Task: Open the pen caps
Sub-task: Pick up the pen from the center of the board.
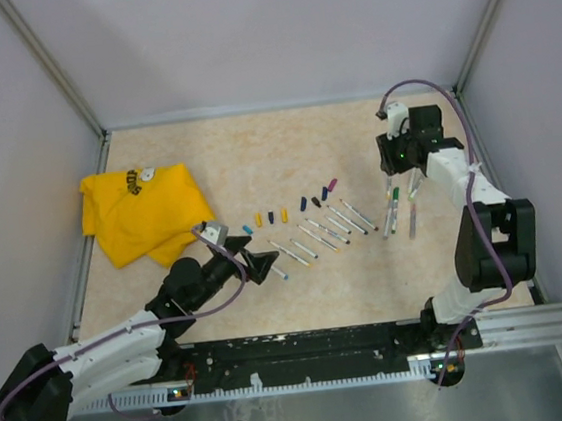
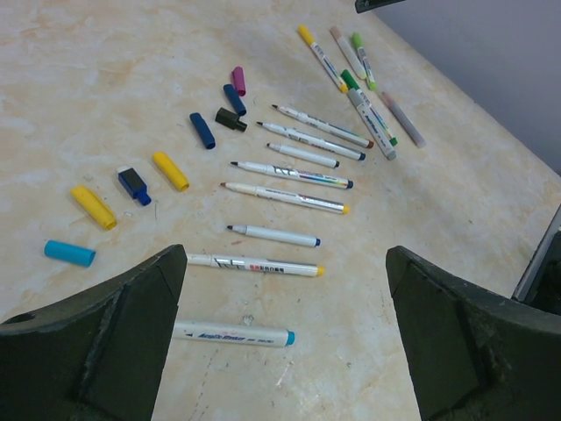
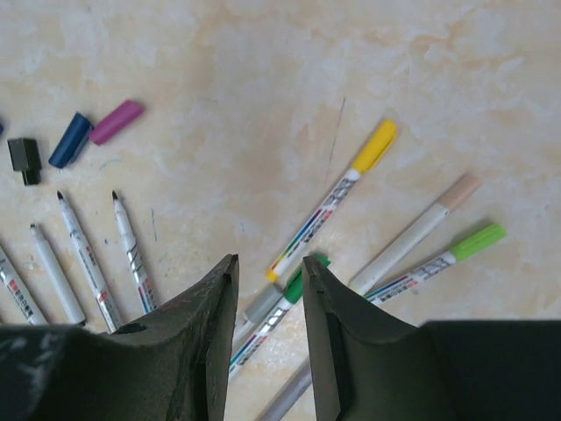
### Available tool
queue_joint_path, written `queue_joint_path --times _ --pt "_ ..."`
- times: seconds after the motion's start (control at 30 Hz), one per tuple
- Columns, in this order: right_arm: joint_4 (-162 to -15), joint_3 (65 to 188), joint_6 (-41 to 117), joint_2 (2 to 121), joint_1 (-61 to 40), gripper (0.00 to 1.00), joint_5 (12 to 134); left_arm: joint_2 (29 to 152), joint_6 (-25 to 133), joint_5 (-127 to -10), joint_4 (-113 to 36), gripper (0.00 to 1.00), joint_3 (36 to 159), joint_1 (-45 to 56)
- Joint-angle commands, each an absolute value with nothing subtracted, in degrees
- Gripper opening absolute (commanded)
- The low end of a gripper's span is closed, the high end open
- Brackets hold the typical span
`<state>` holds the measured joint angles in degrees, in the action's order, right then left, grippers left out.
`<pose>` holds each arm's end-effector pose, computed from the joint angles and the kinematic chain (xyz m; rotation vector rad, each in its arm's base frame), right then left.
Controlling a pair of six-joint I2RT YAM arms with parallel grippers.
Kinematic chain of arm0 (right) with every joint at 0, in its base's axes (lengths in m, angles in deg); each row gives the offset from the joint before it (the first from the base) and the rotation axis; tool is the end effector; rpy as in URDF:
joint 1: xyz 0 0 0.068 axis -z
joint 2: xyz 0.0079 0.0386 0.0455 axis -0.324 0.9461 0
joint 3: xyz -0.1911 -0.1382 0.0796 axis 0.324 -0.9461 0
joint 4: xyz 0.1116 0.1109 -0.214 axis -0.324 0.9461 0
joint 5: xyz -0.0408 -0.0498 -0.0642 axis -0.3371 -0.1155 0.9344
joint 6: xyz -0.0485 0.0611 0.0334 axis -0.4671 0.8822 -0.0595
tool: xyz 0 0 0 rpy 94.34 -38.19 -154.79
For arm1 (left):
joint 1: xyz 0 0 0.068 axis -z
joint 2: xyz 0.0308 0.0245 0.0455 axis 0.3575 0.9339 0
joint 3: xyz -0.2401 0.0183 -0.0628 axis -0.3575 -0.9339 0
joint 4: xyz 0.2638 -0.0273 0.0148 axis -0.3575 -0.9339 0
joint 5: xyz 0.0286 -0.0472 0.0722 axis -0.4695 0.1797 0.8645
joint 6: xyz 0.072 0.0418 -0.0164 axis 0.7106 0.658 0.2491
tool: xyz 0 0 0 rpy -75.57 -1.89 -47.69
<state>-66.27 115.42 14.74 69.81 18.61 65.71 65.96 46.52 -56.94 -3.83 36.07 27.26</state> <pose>0.3679 0.0208 0.1968 -0.4609 2.3221 0.1720 0.1674 -0.1806 0.1747 0.3887 1.6559 -0.8387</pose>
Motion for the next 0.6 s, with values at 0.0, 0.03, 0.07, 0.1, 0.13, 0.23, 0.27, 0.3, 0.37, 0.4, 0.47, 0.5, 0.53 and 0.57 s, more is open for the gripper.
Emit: queue_joint_path --times 0.0,0.03,0.07,0.1,0.13,0.23,0.27,0.3,0.37,0.4,0.47,0.5,0.53,0.57 --pt "-67.01 121.92 15.55 71.91 18.9 0.36 63.98 63.64 45.68 -56.03 -2.21 1.0 35.67 26.95" --pt "-67.21 121.65 15.81 72.17 18.91 0.36 63.74 63.41 45.59 -56.1 -2.32 1.0 35.59 26.95" --pt "-67.56 120.99 15.9 72.18 18.91 0.36 63.72 63.3 45.43 -56.1 -2.41 1.0 35.5 26.91" --pt "-68.07 120.17 15.77 72.16 18.91 0.36 63.93 63.15 45.36 -56.06 -2.42 1.0 35.48 26.99" --pt "-68.68 119.14 15.6 72.0 18.91 0.36 64.11 63.06 45.12 -56.16 -2.35 1.0 35.3 26.95" --pt "-69.92 116.74 15.47 71.94 18.91 0.36 64.2 63.55 44.58 -56.31 -1.24 1.0 35.06 26.91" --pt "-70.03 116.44 15.4 72.08 18.96 0.36 64.2 63.86 44.38 -56.5 -0.97 1.0 35.03 26.95" --pt "-70.06 116.28 15.39 72.2 18.99 0.36 64.27 64.11 44.29 -56.7 -0.67 1.0 35.01 26.9" --pt "-70.31 116.21 15.47 72.67 19.08 0.36 64.35 64.65 43.98 -56.92 -0.41 1.0 35.18 26.93" --pt "-70.31 116.22 15.52 72.93 19.17 0.36 64.35 64.78 43.81 -56.95 -0.32 1.0 35.22 26.95" --pt "-70.38 116.05 15.58 73.6 19.19 0.36 64.39 65.0 43.41 -56.88 -0.24 1.0 35.06 26.95" --pt "-70.42 116.0 15.57 74.09 19.17 0.36 64.51 64.98 43.17 -56.91 -0.1 1.0 35.02 26.95" --pt "-70.37 116.04 15.62 74.54 19.17 0.36 64.75 65.03 43.07 -56.94 -0.05 1.0 34.86 26.95" --pt "-70.42 116.08 15.61 74.71 19.24 0.36 65.18 65.05 42.95 -56.96 -0.05 1.0 34.76 26.95"
